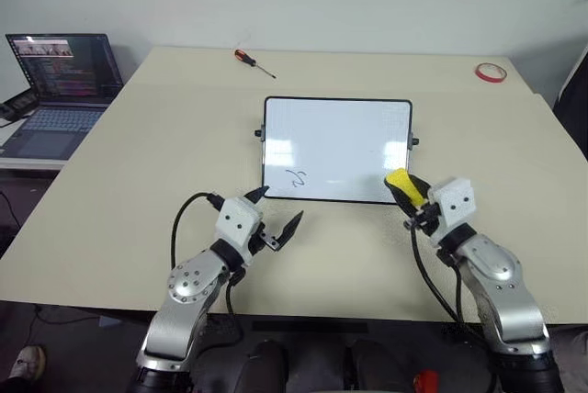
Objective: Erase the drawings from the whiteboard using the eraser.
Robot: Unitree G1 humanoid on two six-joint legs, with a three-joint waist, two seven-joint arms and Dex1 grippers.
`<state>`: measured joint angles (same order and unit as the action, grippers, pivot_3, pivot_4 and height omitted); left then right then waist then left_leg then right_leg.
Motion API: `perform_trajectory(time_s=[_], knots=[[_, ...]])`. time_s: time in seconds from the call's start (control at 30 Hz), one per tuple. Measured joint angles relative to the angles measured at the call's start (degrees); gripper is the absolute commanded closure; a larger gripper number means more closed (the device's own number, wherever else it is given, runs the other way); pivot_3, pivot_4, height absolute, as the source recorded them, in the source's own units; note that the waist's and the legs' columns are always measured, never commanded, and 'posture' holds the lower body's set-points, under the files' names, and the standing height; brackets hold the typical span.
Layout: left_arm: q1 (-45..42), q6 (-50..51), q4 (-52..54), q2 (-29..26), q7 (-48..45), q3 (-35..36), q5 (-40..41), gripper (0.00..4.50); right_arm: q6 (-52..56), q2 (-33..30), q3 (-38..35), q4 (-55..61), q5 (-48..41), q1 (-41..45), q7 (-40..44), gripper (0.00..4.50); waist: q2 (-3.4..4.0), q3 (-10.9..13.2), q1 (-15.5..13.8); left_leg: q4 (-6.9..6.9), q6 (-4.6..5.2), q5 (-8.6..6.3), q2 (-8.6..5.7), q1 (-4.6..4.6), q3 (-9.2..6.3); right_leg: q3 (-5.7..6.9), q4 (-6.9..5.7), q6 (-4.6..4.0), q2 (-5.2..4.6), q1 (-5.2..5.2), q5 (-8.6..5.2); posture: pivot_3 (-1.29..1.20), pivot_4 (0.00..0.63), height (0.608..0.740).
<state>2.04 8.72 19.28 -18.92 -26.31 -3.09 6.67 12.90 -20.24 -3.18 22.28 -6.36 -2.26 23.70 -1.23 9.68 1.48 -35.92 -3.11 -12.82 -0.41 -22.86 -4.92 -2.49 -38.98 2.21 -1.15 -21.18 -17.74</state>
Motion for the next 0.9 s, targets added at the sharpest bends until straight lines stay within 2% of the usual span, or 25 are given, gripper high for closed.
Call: perform_trajectory(time_s=[0.17,0.47,0.67,0.9], knots=[[0.9,0.1,1.2,0.2,2.5,2.6,-0.1,0.00,0.0,0.6,-0.6,1.2,0.1,-7.9,-0.9,3.31,0.01,0.0,0.1,0.00,0.00,0.00,0.04,0.04,0.03,-0.05,0.00,-0.01,-0.01,-0.01,-0.02,0.00,0.150,0.740],[0.4,1.8,2.6,0.8,3.2,1.2,-0.1,0.00,-1.3,2.4,0.0,1.4,0.6,-7.7,-2.8,3.31,0.03,0.0,0.2,0.00,0.00,0.00,0.06,0.05,0.15,-0.05,0.00,0.05,0.02,0.00,-0.06,0.00,0.150,0.740],[2.5,2.1,2.7,1.3,5.9,3.3,-0.4,0.00,-1.1,2.6,1.7,-1.4,1.6,2.7,-3.4,3.31,0.04,0.0,0.4,0.00,0.00,0.00,0.11,0.09,0.14,-0.05,-0.03,0.02,0.04,-0.01,-0.06,0.00,0.150,0.740],[3.1,3.7,2.3,2.5,8.2,5.9,0.2,0.00,-4.4,6.7,9.1,-14.1,5.1,17.1,-3.5,3.31,0.02,0.0,0.3,0.00,0.00,0.00,0.01,0.03,0.15,0.00,-0.02,-0.04,0.06,-0.02,-0.02,0.00,0.150,0.740]])
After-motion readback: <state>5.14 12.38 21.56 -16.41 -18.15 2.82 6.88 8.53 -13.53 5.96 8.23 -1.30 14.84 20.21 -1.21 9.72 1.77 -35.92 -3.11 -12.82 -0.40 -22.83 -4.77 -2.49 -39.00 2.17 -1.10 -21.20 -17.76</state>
